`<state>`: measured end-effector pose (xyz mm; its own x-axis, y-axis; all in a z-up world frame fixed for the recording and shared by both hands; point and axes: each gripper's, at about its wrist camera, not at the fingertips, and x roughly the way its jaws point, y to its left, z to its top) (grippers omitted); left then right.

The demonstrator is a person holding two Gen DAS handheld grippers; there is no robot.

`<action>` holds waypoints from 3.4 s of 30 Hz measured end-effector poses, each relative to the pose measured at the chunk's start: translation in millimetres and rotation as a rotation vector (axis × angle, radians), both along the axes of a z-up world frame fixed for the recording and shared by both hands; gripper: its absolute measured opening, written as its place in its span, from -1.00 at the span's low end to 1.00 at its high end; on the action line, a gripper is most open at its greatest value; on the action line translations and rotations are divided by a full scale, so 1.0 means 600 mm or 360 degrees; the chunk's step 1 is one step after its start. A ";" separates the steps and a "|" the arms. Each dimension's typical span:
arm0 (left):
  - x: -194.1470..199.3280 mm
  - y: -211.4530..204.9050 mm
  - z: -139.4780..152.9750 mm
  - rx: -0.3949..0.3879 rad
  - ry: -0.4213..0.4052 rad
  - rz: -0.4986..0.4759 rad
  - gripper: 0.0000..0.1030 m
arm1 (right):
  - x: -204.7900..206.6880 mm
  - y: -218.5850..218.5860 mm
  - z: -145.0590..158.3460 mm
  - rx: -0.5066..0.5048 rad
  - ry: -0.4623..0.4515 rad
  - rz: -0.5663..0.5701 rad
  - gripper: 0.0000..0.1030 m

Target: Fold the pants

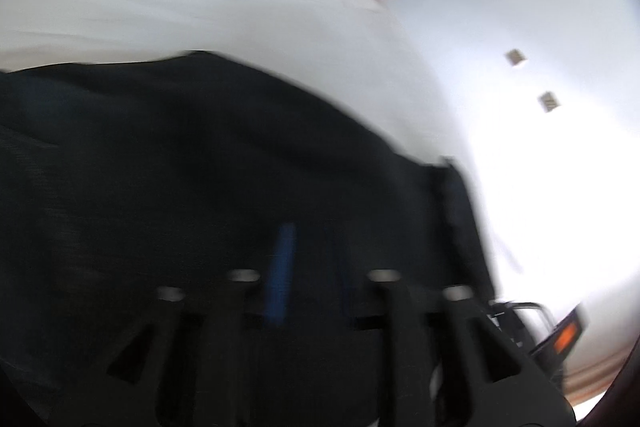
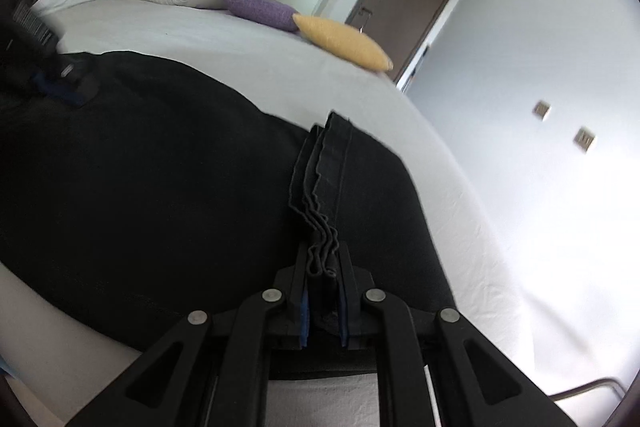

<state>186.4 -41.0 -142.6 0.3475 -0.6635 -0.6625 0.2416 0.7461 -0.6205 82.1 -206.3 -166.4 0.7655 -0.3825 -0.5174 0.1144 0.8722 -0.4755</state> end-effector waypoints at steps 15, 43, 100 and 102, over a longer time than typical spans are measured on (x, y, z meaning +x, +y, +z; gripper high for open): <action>0.039 -0.205 -0.001 -0.0030 0.0336 -0.0263 0.77 | -0.053 0.093 0.009 -0.0248 -0.0162 0.0281 -0.75; 0.061 0.015 0.030 0.0362 0.0103 -0.0152 -0.79 | -0.027 0.311 0.028 -0.0268 0.0022 0.0883 -0.76; -0.050 -0.073 -0.019 0.1179 -0.0491 -0.0103 -0.70 | 0.339 -0.243 -0.035 0.2308 0.0766 0.0376 -0.98; -0.051 -0.057 -0.029 0.1173 -0.0495 -0.0097 -0.70 | 0.313 -0.235 -0.037 0.2281 0.0792 0.0396 -0.98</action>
